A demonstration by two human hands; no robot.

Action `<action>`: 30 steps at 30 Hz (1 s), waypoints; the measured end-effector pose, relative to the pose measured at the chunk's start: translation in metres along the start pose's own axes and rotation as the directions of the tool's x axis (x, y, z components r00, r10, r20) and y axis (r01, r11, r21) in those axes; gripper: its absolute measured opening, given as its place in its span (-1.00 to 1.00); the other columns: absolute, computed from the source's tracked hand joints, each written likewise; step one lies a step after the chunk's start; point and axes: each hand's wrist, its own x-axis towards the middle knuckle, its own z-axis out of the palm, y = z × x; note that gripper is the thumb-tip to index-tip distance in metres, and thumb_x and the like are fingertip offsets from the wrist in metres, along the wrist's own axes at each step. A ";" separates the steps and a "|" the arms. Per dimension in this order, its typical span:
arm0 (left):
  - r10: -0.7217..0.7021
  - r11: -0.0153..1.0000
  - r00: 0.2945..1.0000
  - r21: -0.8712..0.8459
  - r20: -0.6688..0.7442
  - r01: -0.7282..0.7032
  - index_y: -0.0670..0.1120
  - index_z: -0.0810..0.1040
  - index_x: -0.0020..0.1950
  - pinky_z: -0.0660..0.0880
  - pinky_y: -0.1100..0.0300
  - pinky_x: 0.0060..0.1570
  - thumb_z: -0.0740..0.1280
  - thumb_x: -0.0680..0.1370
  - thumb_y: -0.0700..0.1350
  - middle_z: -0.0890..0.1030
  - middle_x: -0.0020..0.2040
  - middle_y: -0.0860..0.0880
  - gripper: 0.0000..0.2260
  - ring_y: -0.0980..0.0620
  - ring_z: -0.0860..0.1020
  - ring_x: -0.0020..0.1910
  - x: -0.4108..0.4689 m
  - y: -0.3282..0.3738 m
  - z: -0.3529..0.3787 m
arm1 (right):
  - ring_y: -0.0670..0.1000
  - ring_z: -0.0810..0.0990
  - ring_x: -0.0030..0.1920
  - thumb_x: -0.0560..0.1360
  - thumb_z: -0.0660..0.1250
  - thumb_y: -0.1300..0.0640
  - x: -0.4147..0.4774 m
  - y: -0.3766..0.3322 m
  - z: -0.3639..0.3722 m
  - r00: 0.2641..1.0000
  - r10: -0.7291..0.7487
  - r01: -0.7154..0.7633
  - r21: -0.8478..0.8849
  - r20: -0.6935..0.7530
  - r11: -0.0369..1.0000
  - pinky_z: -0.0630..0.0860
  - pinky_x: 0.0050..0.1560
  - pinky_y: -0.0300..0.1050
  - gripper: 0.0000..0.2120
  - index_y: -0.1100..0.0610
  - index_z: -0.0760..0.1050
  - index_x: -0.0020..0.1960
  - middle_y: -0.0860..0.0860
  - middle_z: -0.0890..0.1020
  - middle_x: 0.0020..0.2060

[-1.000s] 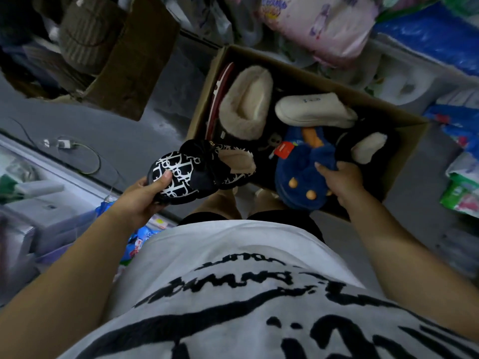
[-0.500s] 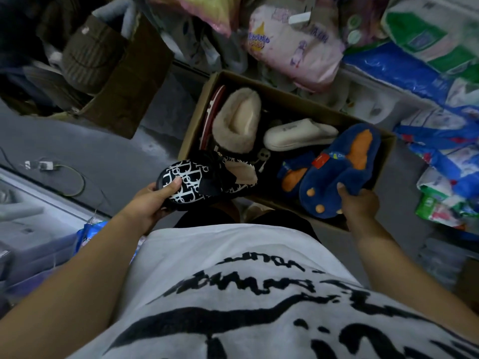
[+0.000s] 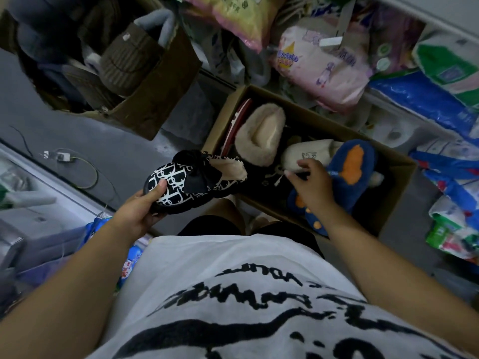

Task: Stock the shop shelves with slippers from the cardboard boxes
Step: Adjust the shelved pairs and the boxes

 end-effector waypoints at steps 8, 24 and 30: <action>0.007 1.000 1.000 0.013 0.018 -0.007 -0.08 0.53 0.41 0.48 -0.10 0.34 0.67 0.19 0.23 0.66 0.27 -0.10 -0.12 -0.09 0.60 0.29 0.013 0.023 -0.043 | 0.19 0.42 0.40 0.48 0.43 -0.23 0.070 -0.061 0.081 0.875 0.048 0.102 -0.280 0.482 0.955 0.44 0.37 0.13 -0.25 0.09 0.28 0.52 0.14 0.44 0.42; -0.010 0.993 0.986 0.121 0.169 -0.011 -0.09 0.55 0.37 0.55 0.03 0.16 0.49 0.37 0.06 0.68 0.23 -0.09 -0.41 -0.03 0.64 0.19 0.066 0.100 -0.038 | 0.33 0.47 0.28 0.56 0.42 -0.03 0.016 0.018 -0.010 0.961 0.262 -0.168 -0.566 0.089 0.807 0.40 0.25 0.25 -0.49 0.21 0.40 0.39 0.27 0.55 0.28; -0.008 0.993 0.987 0.120 0.161 -0.011 -0.12 0.54 0.38 0.56 0.04 0.16 0.49 0.36 0.05 0.69 0.21 -0.09 -0.39 -0.03 0.64 0.19 0.066 0.102 -0.033 | 0.35 0.43 0.23 0.47 0.45 0.13 0.016 -0.018 0.030 0.995 0.022 -0.073 -0.524 -0.102 0.848 0.38 0.22 0.23 -0.54 0.29 0.47 0.30 0.30 0.50 0.19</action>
